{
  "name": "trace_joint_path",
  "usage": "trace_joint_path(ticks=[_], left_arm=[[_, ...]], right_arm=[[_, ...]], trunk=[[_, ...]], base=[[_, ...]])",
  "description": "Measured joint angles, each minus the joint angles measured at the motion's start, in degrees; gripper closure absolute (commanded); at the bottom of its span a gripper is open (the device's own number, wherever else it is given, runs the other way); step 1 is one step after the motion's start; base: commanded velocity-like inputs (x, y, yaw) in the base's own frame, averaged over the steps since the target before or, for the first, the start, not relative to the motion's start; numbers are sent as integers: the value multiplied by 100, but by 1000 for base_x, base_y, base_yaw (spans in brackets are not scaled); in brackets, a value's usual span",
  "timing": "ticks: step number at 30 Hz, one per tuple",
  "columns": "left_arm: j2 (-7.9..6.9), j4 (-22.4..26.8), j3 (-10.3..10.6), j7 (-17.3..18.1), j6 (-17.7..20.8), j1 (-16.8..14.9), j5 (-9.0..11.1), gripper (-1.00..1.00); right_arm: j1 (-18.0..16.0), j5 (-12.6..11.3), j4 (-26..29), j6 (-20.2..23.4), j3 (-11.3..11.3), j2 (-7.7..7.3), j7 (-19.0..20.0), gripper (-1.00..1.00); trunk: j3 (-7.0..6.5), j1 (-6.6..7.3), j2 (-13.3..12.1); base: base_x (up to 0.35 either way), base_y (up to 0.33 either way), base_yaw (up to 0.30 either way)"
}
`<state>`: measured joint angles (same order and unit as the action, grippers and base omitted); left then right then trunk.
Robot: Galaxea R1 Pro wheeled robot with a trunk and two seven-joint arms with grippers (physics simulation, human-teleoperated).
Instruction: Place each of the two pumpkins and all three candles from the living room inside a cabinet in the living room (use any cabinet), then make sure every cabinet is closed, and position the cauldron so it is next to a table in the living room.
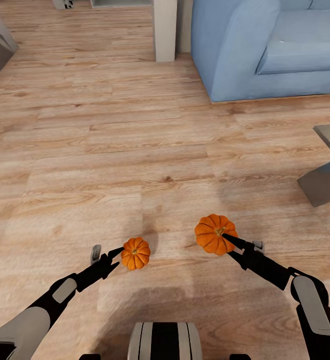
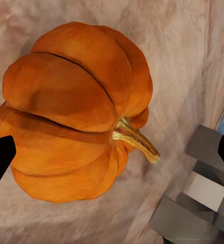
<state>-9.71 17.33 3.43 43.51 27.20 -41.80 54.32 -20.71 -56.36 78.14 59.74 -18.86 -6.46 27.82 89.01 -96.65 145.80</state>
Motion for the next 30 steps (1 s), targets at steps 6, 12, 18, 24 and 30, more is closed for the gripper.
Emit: trace_joint_path(ticks=[6,12,18,24,30], left_arm=[[11,-8,-4,-61,-9,2,2,-100],[31,-10,-22,-226,-13,3,2,-100],[34,-2,-31,-380,-16,4,3,-100],[35,-1,-31,-397,-78,3,1,-100],[35,-1,-31,-399,-169,2,1,-100]], right_arm=[[0,0,0,0,5,2,0,100],[-2,-1,0,0,6,3,0,100],[-1,-2,0,0,4,3,0,100],[0,10,0,-2,5,3,-2,100],[1,13,0,-3,6,3,-1,100]], trunk=[[0,0,0],[0,0,0],[0,0,0],[44,-5,2],[177,-21,11]], base=[[0,-1,0],[0,0,0],[0,0,0],[0,0,0],[0,0,0]])
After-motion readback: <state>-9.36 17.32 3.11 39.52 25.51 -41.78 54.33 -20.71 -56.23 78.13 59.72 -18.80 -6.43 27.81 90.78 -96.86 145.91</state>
